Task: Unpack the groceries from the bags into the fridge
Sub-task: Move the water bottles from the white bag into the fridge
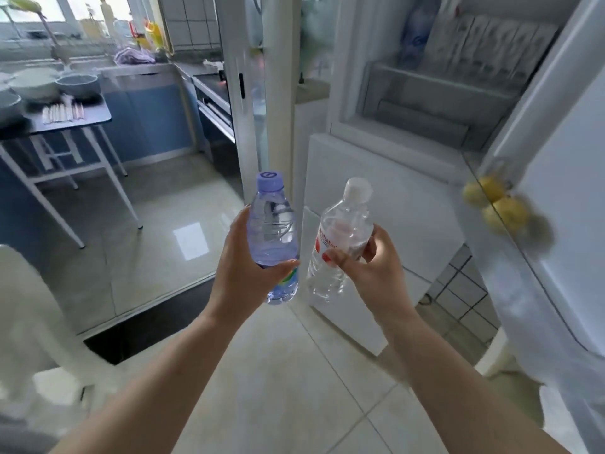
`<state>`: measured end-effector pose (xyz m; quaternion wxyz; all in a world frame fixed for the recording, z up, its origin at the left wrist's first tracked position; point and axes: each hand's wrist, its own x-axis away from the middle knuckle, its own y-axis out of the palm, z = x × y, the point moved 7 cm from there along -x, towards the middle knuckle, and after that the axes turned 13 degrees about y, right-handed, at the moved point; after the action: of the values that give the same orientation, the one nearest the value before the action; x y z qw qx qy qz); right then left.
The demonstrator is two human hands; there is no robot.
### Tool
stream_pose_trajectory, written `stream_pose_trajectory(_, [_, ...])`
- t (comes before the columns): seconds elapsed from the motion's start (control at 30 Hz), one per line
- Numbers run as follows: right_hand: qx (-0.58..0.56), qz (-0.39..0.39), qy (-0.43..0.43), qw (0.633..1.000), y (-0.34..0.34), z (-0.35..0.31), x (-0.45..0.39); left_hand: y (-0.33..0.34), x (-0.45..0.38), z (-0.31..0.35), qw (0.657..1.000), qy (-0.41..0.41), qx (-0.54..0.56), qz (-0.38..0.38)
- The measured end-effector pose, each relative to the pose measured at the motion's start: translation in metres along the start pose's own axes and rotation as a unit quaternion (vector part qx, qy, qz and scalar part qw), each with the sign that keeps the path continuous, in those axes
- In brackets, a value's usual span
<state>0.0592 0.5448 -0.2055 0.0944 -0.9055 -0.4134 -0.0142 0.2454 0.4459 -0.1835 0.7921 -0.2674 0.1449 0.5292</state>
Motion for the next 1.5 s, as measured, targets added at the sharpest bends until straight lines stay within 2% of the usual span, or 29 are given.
stream_pose_trajectory(0.17, [0.015, 0.072, -0.028, 0.997, 0.009, -0.036, -0.069, 0.013, -0.094, -0.037, 0.998, 0.014, 0.057, -0.033])
stream_pose_trajectory(0.37, [0.041, 0.193, -0.03, 0.98, 0.005, -0.077, -0.137, 0.046, -0.215, -0.058, 0.979, 0.07, 0.143, -0.128])
stream_pose_trajectory(0.6, [0.028, 0.291, -0.036, 0.956, -0.031, -0.127, -0.202, 0.106, -0.323, -0.051, 0.959, 0.119, 0.174, -0.189])
stream_pose_trajectory(0.77, [-0.016, 0.354, -0.084, 0.931, -0.075, -0.167, -0.252, 0.163, -0.397, -0.024, 0.944, 0.183, 0.192, -0.197])
stream_pose_trajectory(0.9, [-0.034, 0.368, -0.132, 0.92, -0.116, -0.198, -0.301, 0.215, -0.453, -0.009, 0.94, 0.209, 0.198, -0.182])
stream_pose_trajectory(1.13, [-0.049, 0.369, -0.156, 0.915, -0.17, -0.236, -0.374, 0.291, -0.534, 0.005, 0.943, 0.218, 0.183, -0.173])
stream_pose_trajectory(1.4, [-0.04, 0.407, -0.158, 0.899, -0.213, -0.256, -0.43, 0.355, -0.577, 0.03, 0.91, 0.236, 0.284, -0.19])
stream_pose_trajectory(1.5, [-0.035, 0.404, -0.142, 0.903, -0.228, -0.257, -0.454, 0.38, -0.586, 0.033, 0.899, 0.232, 0.298, -0.223])
